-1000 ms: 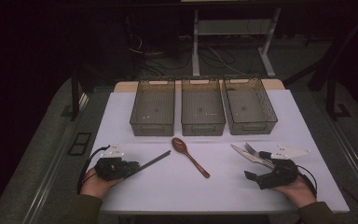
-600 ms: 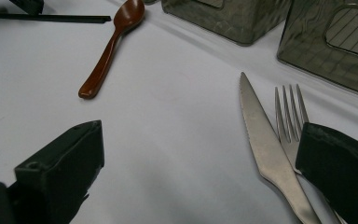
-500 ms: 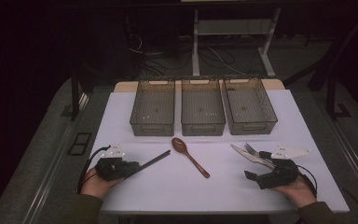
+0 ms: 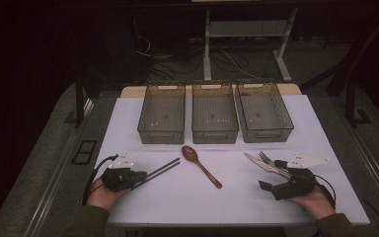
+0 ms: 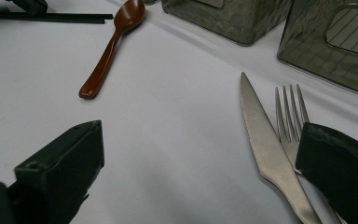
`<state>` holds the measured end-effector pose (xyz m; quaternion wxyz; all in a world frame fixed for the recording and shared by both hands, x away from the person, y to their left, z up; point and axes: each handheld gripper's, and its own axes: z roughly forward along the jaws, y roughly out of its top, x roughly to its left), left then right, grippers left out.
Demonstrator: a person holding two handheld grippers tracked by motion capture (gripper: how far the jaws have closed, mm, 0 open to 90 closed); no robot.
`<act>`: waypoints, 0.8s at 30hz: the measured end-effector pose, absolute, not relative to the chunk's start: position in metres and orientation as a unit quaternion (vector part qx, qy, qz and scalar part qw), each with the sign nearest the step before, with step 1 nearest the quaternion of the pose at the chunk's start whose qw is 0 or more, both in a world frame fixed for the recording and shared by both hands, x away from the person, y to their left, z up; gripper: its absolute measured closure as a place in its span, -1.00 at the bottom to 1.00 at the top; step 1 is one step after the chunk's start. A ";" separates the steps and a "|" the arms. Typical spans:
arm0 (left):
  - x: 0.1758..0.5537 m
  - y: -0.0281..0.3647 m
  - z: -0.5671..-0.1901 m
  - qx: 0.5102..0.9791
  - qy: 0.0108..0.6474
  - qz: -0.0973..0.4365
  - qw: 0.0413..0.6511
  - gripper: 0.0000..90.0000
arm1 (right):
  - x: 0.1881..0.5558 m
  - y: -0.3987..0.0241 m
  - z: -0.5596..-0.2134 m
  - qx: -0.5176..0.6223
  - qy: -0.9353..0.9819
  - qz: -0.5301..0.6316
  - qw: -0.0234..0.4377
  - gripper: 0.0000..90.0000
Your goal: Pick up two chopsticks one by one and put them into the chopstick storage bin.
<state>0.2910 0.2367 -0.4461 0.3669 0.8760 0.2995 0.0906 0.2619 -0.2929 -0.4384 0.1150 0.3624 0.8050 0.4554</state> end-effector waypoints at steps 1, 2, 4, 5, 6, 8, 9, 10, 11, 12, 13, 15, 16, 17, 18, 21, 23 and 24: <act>0.291 0.237 -0.446 0.878 0.297 0.092 0.364 0.85 | 0.262 -0.293 -0.438 0.362 0.805 0.456 0.115 -0.99; 0.291 0.236 -0.446 0.877 0.298 0.093 0.365 0.85 | 0.262 -0.293 -0.438 0.363 0.805 0.456 0.115 -0.99; 0.290 0.235 -0.446 0.880 0.294 0.098 0.361 0.87 | 0.262 -0.293 -0.438 0.363 0.805 0.456 0.115 -0.99; 0.290 0.234 -0.446 0.880 0.294 0.101 0.359 0.87 | 0.262 -0.293 -0.438 0.363 0.805 0.456 0.115 -0.99; 0.290 0.234 -0.445 0.881 0.294 0.103 0.357 0.88 | 0.262 -0.293 -0.438 0.363 0.805 0.455 0.114 -0.99; 0.290 0.234 -0.445 0.883 0.292 0.103 0.353 0.89 | 0.262 -0.293 -0.438 0.363 0.805 0.454 0.114 -0.99; 0.290 0.234 -0.444 0.884 0.289 0.104 0.353 0.89 | 0.262 -0.293 -0.438 0.364 0.805 0.455 0.113 -0.99; 0.290 0.234 -0.444 0.883 0.290 0.102 0.354 0.90 | 0.262 -0.293 -0.437 0.364 0.805 0.455 0.114 -0.99; 0.290 0.234 -0.445 0.881 0.294 0.100 0.358 0.89 | 0.262 -0.294 -0.437 0.363 0.805 0.456 0.114 -0.99; 0.291 0.234 -0.445 0.882 0.291 0.099 0.356 0.90 | 0.262 -0.294 -0.437 0.364 0.804 0.456 0.114 -0.99; 0.291 0.234 -0.445 0.881 0.293 0.098 0.358 0.90 | 0.262 -0.294 -0.437 0.365 0.804 0.456 0.113 -0.99; 0.292 0.234 -0.444 0.881 0.295 0.101 0.357 0.90 | 0.262 -0.294 -0.437 0.365 0.804 0.456 0.113 -0.99; 0.292 0.234 -0.443 0.878 0.298 0.102 0.360 0.90 | 0.262 -0.294 -0.437 0.366 0.803 0.456 0.113 -0.99; 0.293 0.235 -0.442 0.880 0.295 0.103 0.358 0.90 | 0.262 -0.294 -0.437 0.366 0.803 0.456 0.113 -0.99; 0.293 0.234 -0.440 0.879 0.296 0.105 0.360 0.90 | 0.262 -0.294 -0.437 0.365 0.804 0.456 0.113 -0.99; 0.293 0.234 -0.438 0.877 0.294 0.106 0.364 0.90 | 0.262 -0.294 -0.437 0.365 0.804 0.455 0.114 -0.99; 0.293 0.235 -0.436 0.876 0.295 0.107 0.367 0.90 | 0.262 -0.294 -0.437 0.364 0.805 0.455 0.114 -0.99; 0.292 0.235 -0.434 0.875 0.295 0.107 0.368 0.90 | 0.262 -0.294 -0.437 0.364 0.805 0.455 0.114 -0.99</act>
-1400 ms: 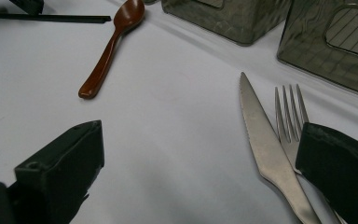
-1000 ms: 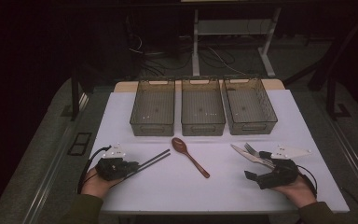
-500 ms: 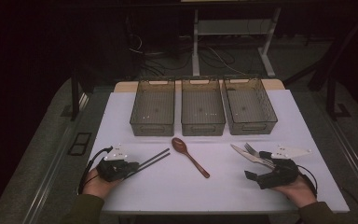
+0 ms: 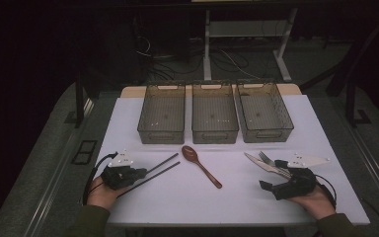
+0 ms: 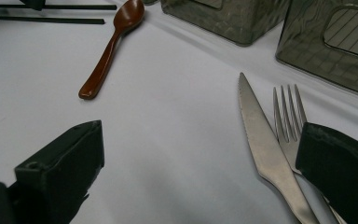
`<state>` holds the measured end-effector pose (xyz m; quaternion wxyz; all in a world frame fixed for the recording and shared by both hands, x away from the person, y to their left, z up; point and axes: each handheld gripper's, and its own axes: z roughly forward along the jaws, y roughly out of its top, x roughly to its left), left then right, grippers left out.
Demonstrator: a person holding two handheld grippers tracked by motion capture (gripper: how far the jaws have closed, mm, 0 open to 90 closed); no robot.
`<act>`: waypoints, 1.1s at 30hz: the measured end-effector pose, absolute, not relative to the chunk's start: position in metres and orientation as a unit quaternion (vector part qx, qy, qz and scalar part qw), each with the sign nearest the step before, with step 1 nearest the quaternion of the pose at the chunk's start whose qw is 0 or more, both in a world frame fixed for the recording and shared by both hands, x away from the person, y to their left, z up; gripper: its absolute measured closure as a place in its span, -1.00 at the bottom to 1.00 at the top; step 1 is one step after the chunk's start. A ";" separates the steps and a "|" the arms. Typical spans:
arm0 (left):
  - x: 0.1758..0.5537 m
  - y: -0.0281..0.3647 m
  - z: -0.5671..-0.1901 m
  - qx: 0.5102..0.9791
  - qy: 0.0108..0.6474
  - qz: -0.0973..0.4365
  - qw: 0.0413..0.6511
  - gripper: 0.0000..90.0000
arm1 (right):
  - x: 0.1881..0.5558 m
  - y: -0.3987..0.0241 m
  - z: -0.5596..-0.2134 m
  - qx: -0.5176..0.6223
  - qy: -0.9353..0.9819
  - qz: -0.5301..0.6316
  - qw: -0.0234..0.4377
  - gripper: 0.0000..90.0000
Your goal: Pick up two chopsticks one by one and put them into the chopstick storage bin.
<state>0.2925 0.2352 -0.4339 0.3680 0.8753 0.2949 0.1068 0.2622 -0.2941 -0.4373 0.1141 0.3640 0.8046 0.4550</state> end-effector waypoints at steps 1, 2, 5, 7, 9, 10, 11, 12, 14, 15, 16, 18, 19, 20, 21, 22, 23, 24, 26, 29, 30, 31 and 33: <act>0.292 0.236 -0.432 0.874 0.296 0.105 0.372 0.90 | 0.262 -0.294 -0.437 0.364 0.804 0.455 0.114 -0.99; 0.292 0.236 -0.430 0.873 0.296 0.104 0.372 0.90 | 0.262 -0.294 -0.437 0.364 0.804 0.455 0.114 -0.99; 0.291 0.234 -0.426 0.872 0.293 0.103 0.378 0.90 | 0.263 -0.294 -0.437 0.365 0.804 0.455 0.114 -0.99; 0.291 0.233 -0.423 0.873 0.293 0.101 0.377 0.90 | 0.263 -0.294 -0.438 0.364 0.805 0.455 0.114 -0.99; 0.290 0.231 -0.420 0.868 0.298 0.099 0.384 0.90 | 0.263 -0.294 -0.438 0.364 0.805 0.455 0.114 -0.99; 0.289 0.231 -0.418 0.868 0.298 0.098 0.384 0.90 | 0.263 -0.294 -0.438 0.364 0.804 0.455 0.114 -0.99; 0.289 0.230 -0.416 0.867 0.299 0.097 0.388 0.90 | 0.263 -0.294 -0.438 0.364 0.805 0.455 0.114 -0.99; 0.289 0.230 -0.415 0.864 0.300 0.096 0.393 0.90 | 0.263 -0.294 -0.438 0.364 0.805 0.455 0.114 -0.99; 0.289 0.228 -0.413 0.860 0.306 0.097 0.397 0.90 | 0.263 -0.294 -0.438 0.364 0.805 0.455 0.114 -0.99; 0.289 0.227 -0.411 0.859 0.306 0.095 0.399 0.90 | 0.263 -0.294 -0.438 0.364 0.805 0.454 0.114 -0.99; 0.289 0.226 -0.411 0.858 0.307 0.095 0.402 0.90 | 0.263 -0.294 -0.438 0.364 0.805 0.454 0.114 -0.99; 0.289 0.224 -0.409 0.857 0.308 0.093 0.403 0.90 | 0.263 -0.294 -0.438 0.364 0.805 0.454 0.114 -0.99; 0.290 0.222 -0.407 0.855 0.310 0.094 0.405 0.90 | 0.263 -0.294 -0.438 0.364 0.806 0.453 0.114 -0.99; 0.290 0.222 -0.406 0.855 0.309 0.094 0.405 0.90 | 0.263 -0.294 -0.438 0.364 0.806 0.453 0.114 -0.99; 0.291 0.221 -0.405 0.853 0.310 0.093 0.409 0.90 | 0.263 -0.294 -0.439 0.364 0.806 0.453 0.114 -0.99; 0.291 0.219 -0.403 0.852 0.312 0.095 0.409 0.90 | 0.263 -0.293 -0.439 0.364 0.806 0.453 0.114 -0.99; 0.292 0.218 -0.402 0.851 0.313 0.096 0.411 0.90 | 0.263 -0.293 -0.439 0.363 0.806 0.453 0.115 -0.99; 0.292 0.217 -0.401 0.849 0.313 0.095 0.415 0.90 | 0.263 -0.293 -0.439 0.363 0.806 0.453 0.115 -0.99; 0.294 0.215 -0.398 0.847 0.317 0.095 0.416 0.90 | 0.263 -0.294 -0.439 0.364 0.805 0.456 0.112 -0.99; 0.297 0.211 -0.393 0.843 0.320 0.099 0.420 0.90 | 0.263 -0.294 -0.441 0.369 0.800 0.460 0.107 -0.99; 0.299 0.211 -0.390 0.840 0.323 0.101 0.424 0.90 | 0.263 -0.295 -0.441 0.368 0.800 0.460 0.110 -0.99; 0.300 0.210 -0.389 0.840 0.323 0.102 0.424 0.90 | 0.263 -0.295 -0.442 0.369 0.799 0.461 0.110 -0.99; 0.303 0.209 -0.386 0.836 0.326 0.101 0.430 0.90 | 0.263 -0.295 -0.443 0.369 0.799 0.462 0.108 -0.99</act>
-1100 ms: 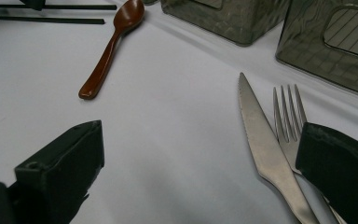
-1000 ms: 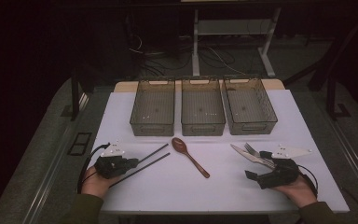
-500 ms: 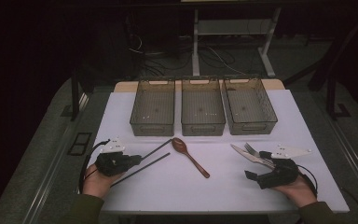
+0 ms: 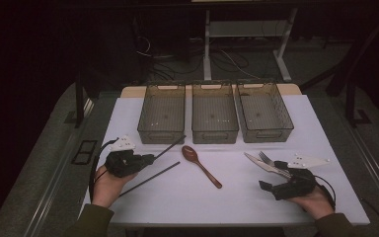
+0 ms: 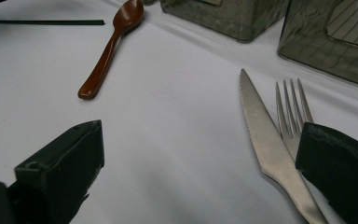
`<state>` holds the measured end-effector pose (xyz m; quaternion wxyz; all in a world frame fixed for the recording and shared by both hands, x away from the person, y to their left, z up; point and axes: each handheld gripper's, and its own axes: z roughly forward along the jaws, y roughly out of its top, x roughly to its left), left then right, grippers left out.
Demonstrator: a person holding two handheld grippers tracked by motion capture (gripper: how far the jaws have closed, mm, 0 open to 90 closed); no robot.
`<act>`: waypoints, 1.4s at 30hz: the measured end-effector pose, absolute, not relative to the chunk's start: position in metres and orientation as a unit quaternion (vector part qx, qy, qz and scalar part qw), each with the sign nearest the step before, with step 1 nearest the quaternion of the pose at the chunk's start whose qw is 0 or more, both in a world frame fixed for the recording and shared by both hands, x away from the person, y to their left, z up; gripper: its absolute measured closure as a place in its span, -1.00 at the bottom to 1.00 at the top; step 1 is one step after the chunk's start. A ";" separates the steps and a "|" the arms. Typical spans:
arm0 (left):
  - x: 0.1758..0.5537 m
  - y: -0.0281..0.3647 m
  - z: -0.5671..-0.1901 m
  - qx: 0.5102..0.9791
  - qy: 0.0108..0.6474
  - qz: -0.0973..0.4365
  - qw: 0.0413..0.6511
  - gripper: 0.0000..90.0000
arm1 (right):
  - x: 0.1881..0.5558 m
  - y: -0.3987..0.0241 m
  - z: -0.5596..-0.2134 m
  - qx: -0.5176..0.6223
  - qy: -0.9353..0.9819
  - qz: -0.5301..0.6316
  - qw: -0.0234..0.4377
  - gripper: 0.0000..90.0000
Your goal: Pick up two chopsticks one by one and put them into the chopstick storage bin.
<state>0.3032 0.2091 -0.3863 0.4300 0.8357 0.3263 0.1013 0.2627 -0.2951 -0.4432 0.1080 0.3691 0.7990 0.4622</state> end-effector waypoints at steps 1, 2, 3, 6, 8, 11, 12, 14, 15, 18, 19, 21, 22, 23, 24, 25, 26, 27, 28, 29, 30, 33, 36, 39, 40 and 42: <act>0.305 0.208 -0.386 0.834 0.327 0.100 0.432 0.90 | 0.263 -0.295 -0.444 0.370 0.800 0.461 0.107 -0.99; 0.306 0.208 -0.385 0.835 0.328 0.101 0.431 0.90 | 0.262 -0.294 -0.444 0.370 0.800 0.460 0.108 -0.99; 0.308 0.207 -0.384 0.834 0.328 0.100 0.431 0.90 | 0.262 -0.293 -0.444 0.369 0.800 0.461 0.109 -0.99; 0.311 0.204 -0.382 0.834 0.328 0.100 0.431 0.90 | 0.262 -0.292 -0.445 0.369 0.801 0.459 0.107 -0.99; 0.314 0.201 -0.379 0.833 0.328 0.101 0.434 0.90 | 0.262 -0.292 -0.445 0.369 0.803 0.456 0.108 -0.99; 0.320 0.199 -0.374 0.829 0.331 0.106 0.438 0.90 | 0.262 -0.292 -0.445 0.369 0.802 0.456 0.109 -0.99; 0.323 0.198 -0.372 0.828 0.332 0.108 0.439 0.90 | 0.262 -0.292 -0.445 0.369 0.803 0.455 0.108 -0.99; 0.328 0.197 -0.368 0.826 0.332 0.112 0.442 0.90 | 0.262 -0.292 -0.445 0.368 0.804 0.455 0.108 -0.99; 0.331 0.196 -0.366 0.824 0.335 0.115 0.443 0.90 | 0.262 -0.292 -0.445 0.367 0.804 0.455 0.108 -0.99; 0.339 0.194 -0.360 0.822 0.336 0.120 0.443 0.90 | 0.261 -0.292 -0.445 0.368 0.803 0.455 0.109 -0.99; 0.342 0.194 -0.358 0.823 0.335 0.122 0.441 0.90 | 0.261 -0.292 -0.445 0.368 0.803 0.455 0.109 -0.99; 0.348 0.194 -0.354 0.820 0.337 0.123 0.446 0.90 | 0.261 -0.291 -0.444 0.367 0.804 0.455 0.109 -0.99; 0.352 0.194 -0.352 0.819 0.338 0.124 0.446 0.90 | 0.260 -0.291 -0.444 0.366 0.804 0.455 0.110 -0.99; 0.355 0.193 -0.351 0.818 0.339 0.126 0.448 0.90 | 0.260 -0.291 -0.444 0.365 0.805 0.455 0.109 -0.99; 0.359 0.192 -0.349 0.816 0.342 0.127 0.448 0.90 | 0.260 -0.290 -0.444 0.364 0.805 0.456 0.110 -0.99; 0.363 0.191 -0.348 0.815 0.342 0.129 0.450 0.90 | 0.261 -0.290 -0.444 0.364 0.805 0.455 0.110 -0.99; 0.366 0.190 -0.347 0.814 0.345 0.130 0.449 0.90 | 0.260 -0.290 -0.444 0.366 0.805 0.455 0.109 -0.99; 0.370 0.190 -0.346 0.813 0.346 0.132 0.449 0.90 | 0.260 -0.291 -0.444 0.366 0.804 0.455 0.109 -0.99; 0.375 0.189 -0.346 0.811 0.348 0.135 0.450 0.90 | 0.260 -0.291 -0.444 0.367 0.804 0.455 0.110 -0.99; 0.379 0.188 -0.344 0.812 0.350 0.137 0.447 0.90 | 0.260 -0.291 -0.444 0.367 0.804 0.455 0.111 -0.99; 0.383 0.187 -0.344 0.810 0.354 0.138 0.447 0.90 | 0.261 -0.291 -0.444 0.366 0.804 0.456 0.112 -0.99; 0.396 0.184 -0.342 0.808 0.362 0.145 0.442 0.90 | 0.261 -0.292 -0.444 0.366 0.804 0.456 0.113 -0.99; 0.408 0.180 -0.341 0.804 0.372 0.152 0.438 0.90 | 0.260 -0.292 -0.444 0.365 0.804 0.456 0.114 -0.99; 0.421 0.178 -0.340 0.799 0.379 0.156 0.441 0.90 | 0.260 -0.292 -0.443 0.366 0.803 0.457 0.113 -0.99; 0.425 0.177 -0.340 0.799 0.379 0.158 0.439 0.90 | 0.260 -0.292 -0.443 0.366 0.802 0.457 0.113 -0.99; 0.433 0.175 -0.340 0.796 0.385 0.160 0.439 0.90 | 0.260 -0.292 -0.443 0.366 0.803 0.457 0.113 -0.99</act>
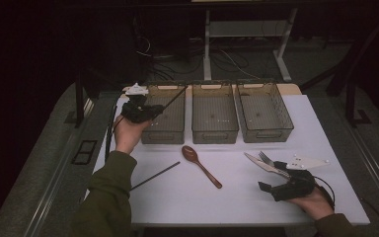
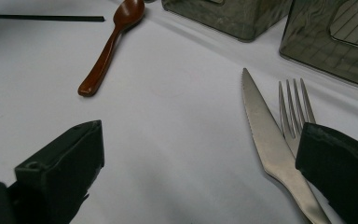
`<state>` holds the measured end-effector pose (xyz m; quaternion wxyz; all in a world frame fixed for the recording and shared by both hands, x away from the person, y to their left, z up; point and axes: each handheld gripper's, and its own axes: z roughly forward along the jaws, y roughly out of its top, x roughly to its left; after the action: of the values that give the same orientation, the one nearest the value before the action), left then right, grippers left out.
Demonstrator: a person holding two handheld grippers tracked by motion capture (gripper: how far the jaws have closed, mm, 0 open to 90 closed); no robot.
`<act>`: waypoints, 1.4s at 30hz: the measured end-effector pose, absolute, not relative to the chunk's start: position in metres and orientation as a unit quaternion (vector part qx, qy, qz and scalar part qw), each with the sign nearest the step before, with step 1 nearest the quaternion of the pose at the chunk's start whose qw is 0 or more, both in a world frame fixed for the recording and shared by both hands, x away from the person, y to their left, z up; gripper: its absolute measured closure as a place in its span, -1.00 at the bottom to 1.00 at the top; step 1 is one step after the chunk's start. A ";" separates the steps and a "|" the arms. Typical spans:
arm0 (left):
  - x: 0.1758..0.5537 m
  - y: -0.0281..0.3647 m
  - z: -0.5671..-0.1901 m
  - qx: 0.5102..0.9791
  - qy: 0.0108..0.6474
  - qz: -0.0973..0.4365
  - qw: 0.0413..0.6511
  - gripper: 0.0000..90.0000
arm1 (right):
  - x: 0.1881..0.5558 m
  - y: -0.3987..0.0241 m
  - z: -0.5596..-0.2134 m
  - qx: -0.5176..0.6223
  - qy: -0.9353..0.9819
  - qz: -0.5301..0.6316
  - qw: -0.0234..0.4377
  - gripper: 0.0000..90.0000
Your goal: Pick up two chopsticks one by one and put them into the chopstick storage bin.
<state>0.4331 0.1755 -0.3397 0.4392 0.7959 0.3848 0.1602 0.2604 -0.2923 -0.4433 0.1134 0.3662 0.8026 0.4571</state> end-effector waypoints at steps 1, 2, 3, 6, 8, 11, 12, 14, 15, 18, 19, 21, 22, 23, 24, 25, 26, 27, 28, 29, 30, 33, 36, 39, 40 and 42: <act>0.438 0.174 -0.340 0.798 0.386 0.162 0.434 0.90 | 0.260 -0.292 -0.443 0.366 0.803 0.457 0.113 -0.99; 0.441 0.173 -0.340 0.798 0.388 0.164 0.431 0.90 | 0.260 -0.293 -0.443 0.366 0.803 0.457 0.114 -0.99; 0.445 0.172 -0.340 0.798 0.391 0.165 0.428 0.90 | 0.260 -0.293 -0.443 0.365 0.802 0.458 0.115 -0.99; 0.455 0.169 -0.342 0.796 0.400 0.167 0.422 0.90 | 0.260 -0.293 -0.443 0.366 0.801 0.459 0.115 -0.99; 0.462 0.167 -0.343 0.795 0.406 0.171 0.417 0.90 | 0.260 -0.294 -0.443 0.367 0.801 0.460 0.114 -0.99; 0.472 0.167 -0.346 0.788 0.419 0.172 0.417 0.90 | 0.260 -0.293 -0.443 0.365 0.802 0.460 0.115 -0.99; 0.475 0.167 -0.348 0.784 0.426 0.172 0.417 0.90 | 0.260 -0.293 -0.442 0.365 0.801 0.460 0.114 -0.99; 0.480 0.167 -0.351 0.782 0.433 0.170 0.414 0.90 | 0.260 -0.294 -0.442 0.366 0.801 0.460 0.114 -0.99; 0.482 0.167 -0.352 0.783 0.435 0.172 0.411 0.90 | 0.260 -0.294 -0.442 0.366 0.801 0.460 0.115 -0.99; 0.486 0.168 -0.359 0.779 0.451 0.174 0.399 0.90 | 0.259 -0.295 -0.442 0.366 0.800 0.461 0.115 -0.99; 0.487 0.169 -0.361 0.777 0.457 0.171 0.398 0.90 | 0.259 -0.295 -0.442 0.366 0.800 0.461 0.116 -0.99; 0.490 0.168 -0.366 0.778 0.463 0.166 0.392 0.90 | 0.259 -0.296 -0.441 0.367 0.799 0.462 0.116 -0.99; 0.491 0.168 -0.368 0.782 0.461 0.164 0.386 0.90 | 0.259 -0.296 -0.441 0.366 0.799 0.462 0.116 -0.99; 0.492 0.167 -0.369 0.783 0.461 0.165 0.383 0.90 | 0.259 -0.296 -0.441 0.366 0.799 0.462 0.117 -0.99; 0.492 0.166 -0.372 0.786 0.461 0.165 0.376 0.90 | 0.259 -0.296 -0.441 0.365 0.800 0.462 0.117 -0.99; 0.493 0.166 -0.373 0.789 0.463 0.165 0.369 0.90 | 0.259 -0.296 -0.441 0.365 0.800 0.462 0.118 -0.99; 0.494 0.166 -0.375 0.788 0.466 0.161 0.369 0.90 | 0.259 -0.296 -0.441 0.365 0.800 0.462 0.118 -0.99; 0.495 0.166 -0.377 0.787 0.469 0.155 0.370 0.90 | 0.259 -0.296 -0.441 0.365 0.800 0.462 0.118 -0.99; 0.495 0.165 -0.379 0.789 0.469 0.155 0.365 0.90 | 0.259 -0.296 -0.441 0.365 0.800 0.462 0.118 -0.99; 0.496 0.164 -0.380 0.793 0.468 0.157 0.357 0.90 | 0.259 -0.296 -0.441 0.365 0.800 0.462 0.118 -0.99; 0.497 0.164 -0.381 0.796 0.466 0.156 0.353 0.89 | 0.259 -0.296 -0.441 0.365 0.800 0.462 0.118 -0.99; 0.498 0.162 -0.385 0.802 0.465 0.153 0.342 0.89 | 0.259 -0.296 -0.441 0.365 0.800 0.462 0.118 -0.99; 0.498 0.159 -0.386 0.805 0.462 0.153 0.339 0.87 | 0.259 -0.296 -0.441 0.365 0.800 0.462 0.119 -0.99; 0.497 0.159 -0.383 0.799 0.465 0.158 0.346 0.72 | 0.259 -0.297 -0.441 0.366 0.799 0.462 0.119 -0.99; 0.497 0.160 -0.382 0.800 0.463 0.160 0.347 0.68 | 0.259 -0.297 -0.441 0.366 0.799 0.463 0.119 -0.99; 0.495 0.160 -0.380 0.799 0.461 0.165 0.349 0.64 | 0.259 -0.297 -0.441 0.365 0.799 0.462 0.119 -0.99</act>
<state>0.4951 0.1596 -0.3801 0.3489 0.7992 0.4608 0.1650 0.2589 -0.2965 -0.4408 0.1190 0.3652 0.7992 0.4623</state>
